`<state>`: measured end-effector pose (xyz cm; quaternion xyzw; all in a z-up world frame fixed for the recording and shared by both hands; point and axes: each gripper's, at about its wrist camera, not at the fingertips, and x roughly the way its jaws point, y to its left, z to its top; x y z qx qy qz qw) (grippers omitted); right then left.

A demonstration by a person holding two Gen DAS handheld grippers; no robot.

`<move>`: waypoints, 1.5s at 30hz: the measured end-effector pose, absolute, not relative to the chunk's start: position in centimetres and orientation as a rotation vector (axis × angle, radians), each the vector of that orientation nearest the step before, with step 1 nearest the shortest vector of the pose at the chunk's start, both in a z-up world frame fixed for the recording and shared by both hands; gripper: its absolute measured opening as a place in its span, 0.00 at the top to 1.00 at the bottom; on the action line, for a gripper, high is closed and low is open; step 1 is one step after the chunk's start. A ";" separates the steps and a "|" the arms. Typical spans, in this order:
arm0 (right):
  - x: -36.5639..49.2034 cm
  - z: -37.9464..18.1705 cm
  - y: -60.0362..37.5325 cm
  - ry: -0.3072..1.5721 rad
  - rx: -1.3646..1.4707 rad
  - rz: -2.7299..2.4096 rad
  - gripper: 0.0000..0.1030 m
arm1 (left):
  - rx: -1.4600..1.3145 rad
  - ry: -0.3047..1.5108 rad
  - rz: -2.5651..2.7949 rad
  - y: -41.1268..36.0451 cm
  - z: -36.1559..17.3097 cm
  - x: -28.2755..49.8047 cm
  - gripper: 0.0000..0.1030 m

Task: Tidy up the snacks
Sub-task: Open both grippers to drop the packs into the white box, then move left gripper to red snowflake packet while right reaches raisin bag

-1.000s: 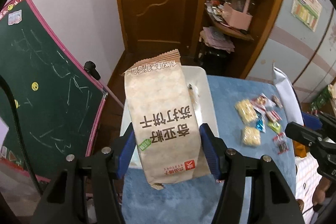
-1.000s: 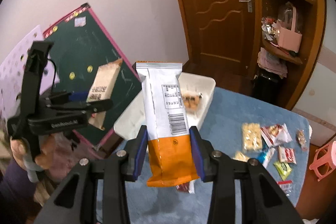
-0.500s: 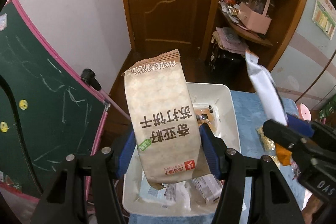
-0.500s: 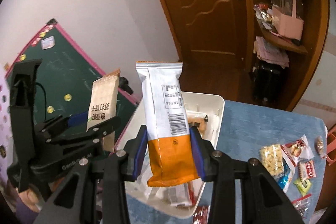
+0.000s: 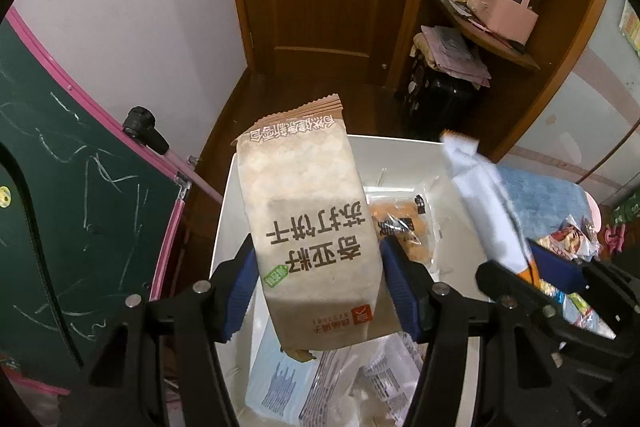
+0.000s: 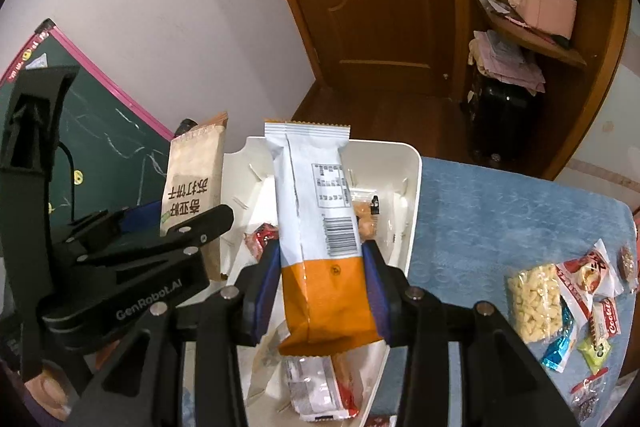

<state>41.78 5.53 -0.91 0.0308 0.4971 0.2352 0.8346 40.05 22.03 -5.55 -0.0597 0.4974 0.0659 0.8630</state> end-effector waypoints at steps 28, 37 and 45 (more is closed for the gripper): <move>32.3 -0.7 -3.2 1.019 0.228 0.496 0.50 | -0.118 0.962 -0.048 16.8 -0.7 29.7 0.17; 23.9 4.4 -10.0 0.872 0.189 0.439 0.50 | -0.098 0.918 -0.141 10.6 3.8 22.1 0.17; 17.9 7.4 -16.7 0.745 0.111 0.320 0.50 | -0.087 0.902 -0.207 4.6 5.6 17.0 0.17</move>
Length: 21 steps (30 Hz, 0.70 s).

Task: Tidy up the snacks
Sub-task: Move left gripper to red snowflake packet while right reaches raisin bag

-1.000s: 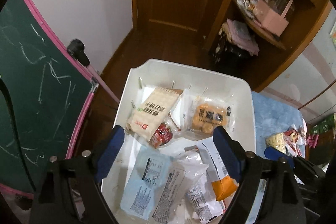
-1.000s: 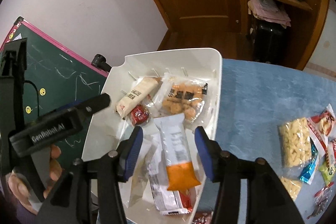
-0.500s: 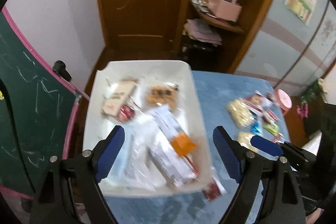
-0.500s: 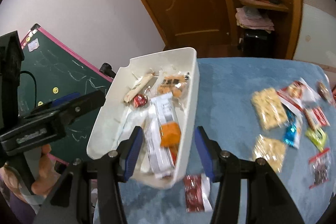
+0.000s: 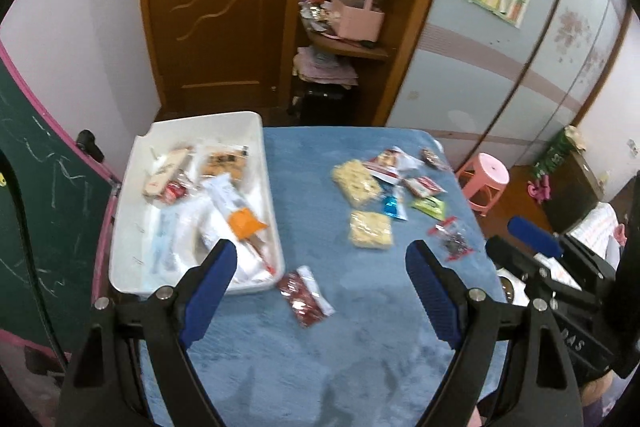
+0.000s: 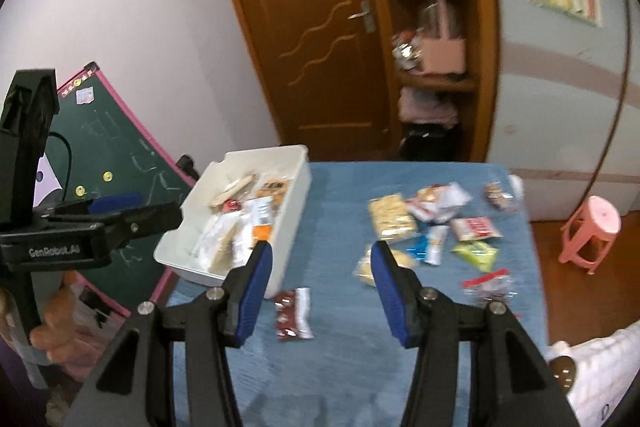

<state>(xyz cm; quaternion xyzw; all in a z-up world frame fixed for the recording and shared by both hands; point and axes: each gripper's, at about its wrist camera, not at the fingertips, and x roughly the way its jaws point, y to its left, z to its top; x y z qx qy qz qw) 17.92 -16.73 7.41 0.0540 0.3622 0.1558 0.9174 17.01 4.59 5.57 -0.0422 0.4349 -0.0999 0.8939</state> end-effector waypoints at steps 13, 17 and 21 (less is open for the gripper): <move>17.8 0.1 -26.8 0.810 0.031 0.153 0.50 | -0.176 1.000 -0.053 0.6 -6.2 14.8 0.17; 19.7 -4.3 -28.5 0.893 0.060 0.152 0.50 | -0.165 1.057 0.048 0.9 -11.3 15.8 0.17; 21.1 -8.0 -29.5 0.965 0.088 0.152 0.50 | -0.193 1.109 0.094 1.1 -15.0 17.1 0.17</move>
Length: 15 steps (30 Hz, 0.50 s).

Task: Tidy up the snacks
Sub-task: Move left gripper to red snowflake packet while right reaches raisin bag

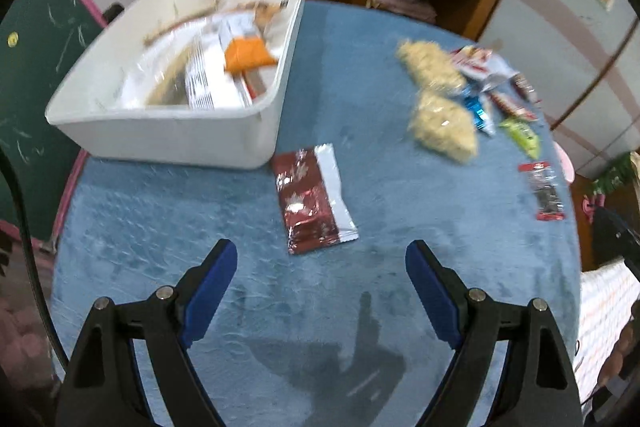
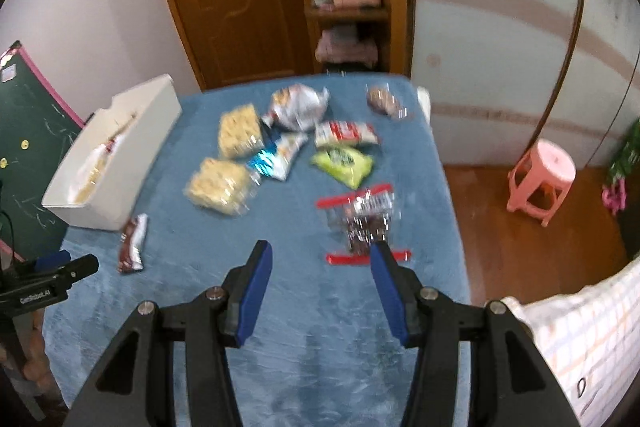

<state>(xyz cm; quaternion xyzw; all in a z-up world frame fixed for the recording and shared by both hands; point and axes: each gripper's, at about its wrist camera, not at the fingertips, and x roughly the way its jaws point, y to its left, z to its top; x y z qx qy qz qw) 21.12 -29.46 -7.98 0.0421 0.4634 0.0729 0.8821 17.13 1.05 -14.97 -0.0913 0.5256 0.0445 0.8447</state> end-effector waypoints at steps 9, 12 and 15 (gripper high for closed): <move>24.2 -12.7 -32.1 1.066 0.139 0.111 0.50 | -0.209 1.139 0.170 1.4 -18.6 20.2 0.17; 25.3 -13.6 -32.4 1.082 0.156 0.111 0.50 | -0.221 1.142 0.192 1.7 -19.2 20.9 0.17; 26.5 -14.6 -32.3 1.104 0.161 0.110 0.50 | -0.233 1.149 0.205 1.7 -20.0 21.9 0.17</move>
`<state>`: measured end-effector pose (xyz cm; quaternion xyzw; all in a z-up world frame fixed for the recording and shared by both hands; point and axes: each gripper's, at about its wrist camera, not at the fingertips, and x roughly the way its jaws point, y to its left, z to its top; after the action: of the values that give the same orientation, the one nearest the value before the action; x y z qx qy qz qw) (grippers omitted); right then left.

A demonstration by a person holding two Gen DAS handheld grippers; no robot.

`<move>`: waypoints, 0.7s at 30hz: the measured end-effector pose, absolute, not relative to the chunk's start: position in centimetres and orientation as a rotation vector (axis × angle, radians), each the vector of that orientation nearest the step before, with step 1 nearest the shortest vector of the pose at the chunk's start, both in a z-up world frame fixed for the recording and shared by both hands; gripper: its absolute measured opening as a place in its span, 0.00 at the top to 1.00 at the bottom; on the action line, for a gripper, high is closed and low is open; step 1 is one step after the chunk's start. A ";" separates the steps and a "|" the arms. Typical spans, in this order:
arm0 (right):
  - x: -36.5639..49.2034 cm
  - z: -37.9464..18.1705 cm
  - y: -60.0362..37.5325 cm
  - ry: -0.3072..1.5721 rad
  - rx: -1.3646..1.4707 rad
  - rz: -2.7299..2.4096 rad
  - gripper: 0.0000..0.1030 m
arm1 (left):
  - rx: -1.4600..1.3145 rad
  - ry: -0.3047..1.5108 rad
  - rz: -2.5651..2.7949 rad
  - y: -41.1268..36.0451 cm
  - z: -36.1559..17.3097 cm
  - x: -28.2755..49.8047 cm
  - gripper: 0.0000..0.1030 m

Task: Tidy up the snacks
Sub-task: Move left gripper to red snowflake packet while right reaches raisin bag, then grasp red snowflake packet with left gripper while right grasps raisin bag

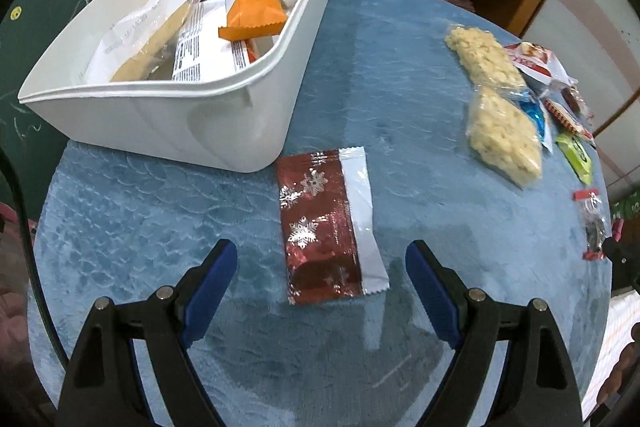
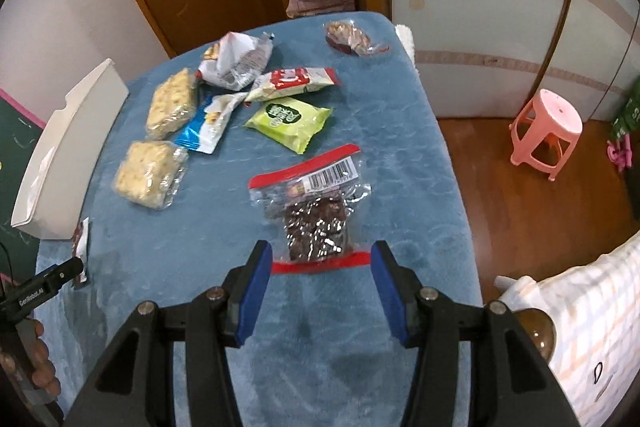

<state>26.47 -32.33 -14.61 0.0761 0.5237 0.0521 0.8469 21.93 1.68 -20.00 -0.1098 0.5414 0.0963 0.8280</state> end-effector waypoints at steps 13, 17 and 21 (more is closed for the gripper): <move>28.3 -15.8 -33.4 1.097 0.149 0.080 0.40 | -0.227 1.166 0.280 1.5 -22.1 24.3 0.17; 28.5 -15.8 -33.4 1.108 0.141 0.148 0.39 | -0.222 1.156 0.302 1.1 -22.5 24.8 0.16; 28.7 -16.0 -33.0 1.114 0.144 0.198 0.39 | -0.229 1.151 0.323 0.8 -22.6 24.9 0.16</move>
<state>28.73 -32.98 -15.96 0.0680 0.5272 0.0939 0.8418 24.94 0.77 -22.65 -0.1078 0.5405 0.1518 0.8205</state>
